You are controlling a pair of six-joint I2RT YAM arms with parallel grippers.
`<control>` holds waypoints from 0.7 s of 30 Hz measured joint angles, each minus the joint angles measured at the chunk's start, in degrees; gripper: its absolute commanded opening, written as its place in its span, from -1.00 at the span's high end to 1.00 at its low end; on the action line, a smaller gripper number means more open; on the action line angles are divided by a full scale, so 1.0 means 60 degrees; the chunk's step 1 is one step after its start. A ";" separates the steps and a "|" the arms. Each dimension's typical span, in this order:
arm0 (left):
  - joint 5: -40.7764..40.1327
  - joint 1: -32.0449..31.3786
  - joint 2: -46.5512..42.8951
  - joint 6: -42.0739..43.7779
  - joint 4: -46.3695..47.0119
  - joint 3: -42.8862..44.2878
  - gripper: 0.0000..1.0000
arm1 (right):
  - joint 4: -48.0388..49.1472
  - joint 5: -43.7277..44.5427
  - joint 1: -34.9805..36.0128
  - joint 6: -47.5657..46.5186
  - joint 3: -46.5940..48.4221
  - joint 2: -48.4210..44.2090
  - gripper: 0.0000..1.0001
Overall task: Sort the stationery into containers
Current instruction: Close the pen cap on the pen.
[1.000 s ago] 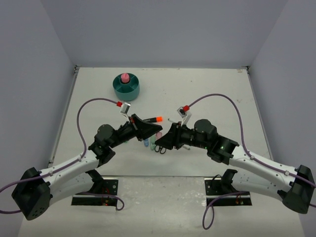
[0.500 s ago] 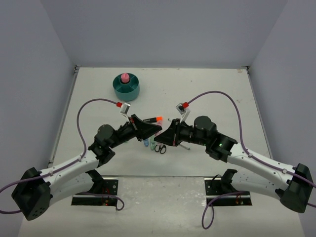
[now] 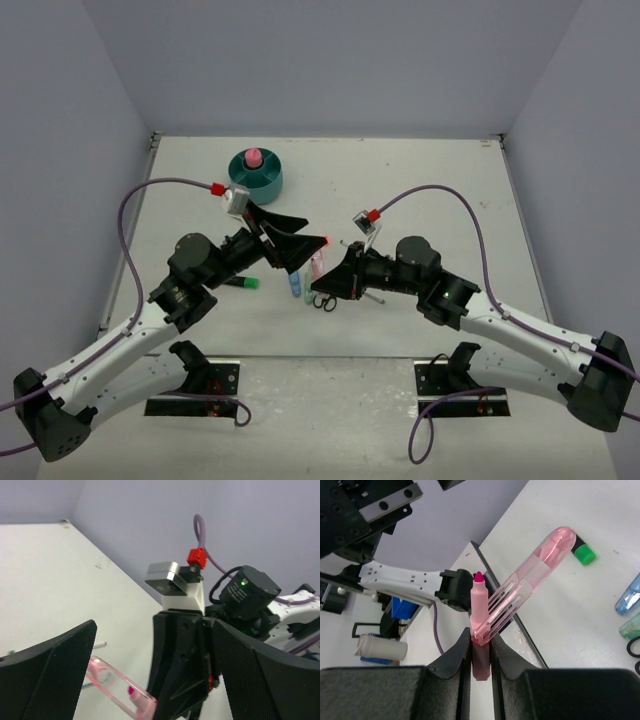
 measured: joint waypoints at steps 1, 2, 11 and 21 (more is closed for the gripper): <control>-0.0148 0.0000 -0.0109 0.0168 -0.0175 0.0039 -1.00 | 0.0075 -0.0177 0.0000 -0.0098 -0.0039 -0.0032 1.00; -0.0217 0.0000 -0.0167 0.0286 -0.0313 0.0051 -1.00 | 0.0124 -0.0360 0.0000 -0.0206 -0.0061 -0.0073 1.00; 0.1545 -0.0003 0.0166 0.0217 0.0425 -0.0502 -0.92 | 0.0219 -0.2092 -0.0008 -0.1743 -0.0107 -0.0596 1.00; 0.3571 -0.0004 0.0719 -0.1189 0.2468 -0.0845 0.36 | -0.0348 -0.2738 -0.0007 -0.2953 0.0075 -0.1134 1.00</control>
